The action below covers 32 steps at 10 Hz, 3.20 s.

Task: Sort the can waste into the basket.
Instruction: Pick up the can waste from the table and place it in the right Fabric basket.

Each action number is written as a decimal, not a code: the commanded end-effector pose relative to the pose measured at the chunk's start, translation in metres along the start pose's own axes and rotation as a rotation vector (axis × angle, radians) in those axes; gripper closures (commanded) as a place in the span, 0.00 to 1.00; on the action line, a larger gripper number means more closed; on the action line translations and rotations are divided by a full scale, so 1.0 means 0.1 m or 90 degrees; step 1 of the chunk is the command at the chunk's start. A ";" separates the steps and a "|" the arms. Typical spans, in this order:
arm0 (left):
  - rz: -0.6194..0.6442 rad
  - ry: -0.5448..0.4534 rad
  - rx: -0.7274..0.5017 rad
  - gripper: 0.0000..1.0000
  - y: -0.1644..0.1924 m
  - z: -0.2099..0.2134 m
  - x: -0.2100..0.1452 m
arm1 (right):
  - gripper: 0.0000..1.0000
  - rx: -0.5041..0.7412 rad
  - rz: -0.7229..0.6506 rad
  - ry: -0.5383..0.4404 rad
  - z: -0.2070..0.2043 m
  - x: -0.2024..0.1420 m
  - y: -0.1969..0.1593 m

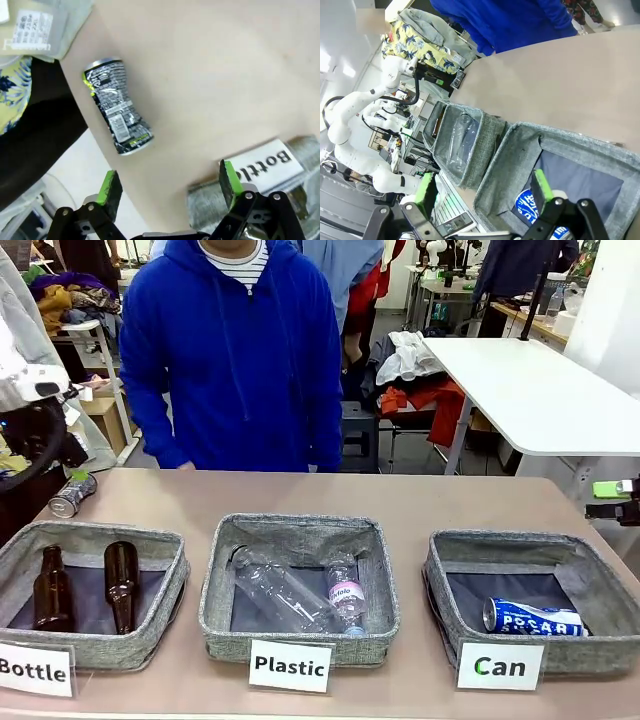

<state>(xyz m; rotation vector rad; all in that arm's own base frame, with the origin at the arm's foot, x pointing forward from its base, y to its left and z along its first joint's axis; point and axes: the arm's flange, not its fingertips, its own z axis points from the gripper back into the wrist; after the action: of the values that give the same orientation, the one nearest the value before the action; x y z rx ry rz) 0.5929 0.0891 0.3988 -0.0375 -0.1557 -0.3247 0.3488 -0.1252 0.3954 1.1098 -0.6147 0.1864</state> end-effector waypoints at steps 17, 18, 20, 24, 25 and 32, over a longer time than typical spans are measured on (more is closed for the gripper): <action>0.236 0.062 0.056 1.00 0.41 -0.92 0.37 | 0.00 0.005 0.016 -0.005 0.00 0.00 0.00; 0.239 0.055 0.054 1.00 0.40 -0.88 0.35 | 0.00 0.005 0.016 -0.005 0.00 0.00 0.00; 0.231 0.009 0.043 1.00 0.32 -0.60 0.21 | 0.00 0.005 0.016 -0.005 0.00 0.00 0.00; 0.024 -0.119 -0.041 1.00 -0.55 0.87 -0.85 | 0.00 0.005 0.016 -0.005 0.00 0.00 0.00; -0.079 -0.142 -0.050 1.00 -0.76 1.06 -1.13 | 0.00 0.005 0.016 -0.005 0.00 0.00 0.00; -0.537 -0.091 0.065 1.00 -1.22 1.15 -2.09 | 0.00 0.005 0.016 -0.005 0.00 0.00 0.00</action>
<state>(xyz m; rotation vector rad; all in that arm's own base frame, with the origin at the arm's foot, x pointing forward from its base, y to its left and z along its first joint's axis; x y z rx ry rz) 0.3371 0.0438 0.4945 0.0787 -0.3123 -1.2905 0.3485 -0.1258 0.3956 1.1098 -0.6157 0.1855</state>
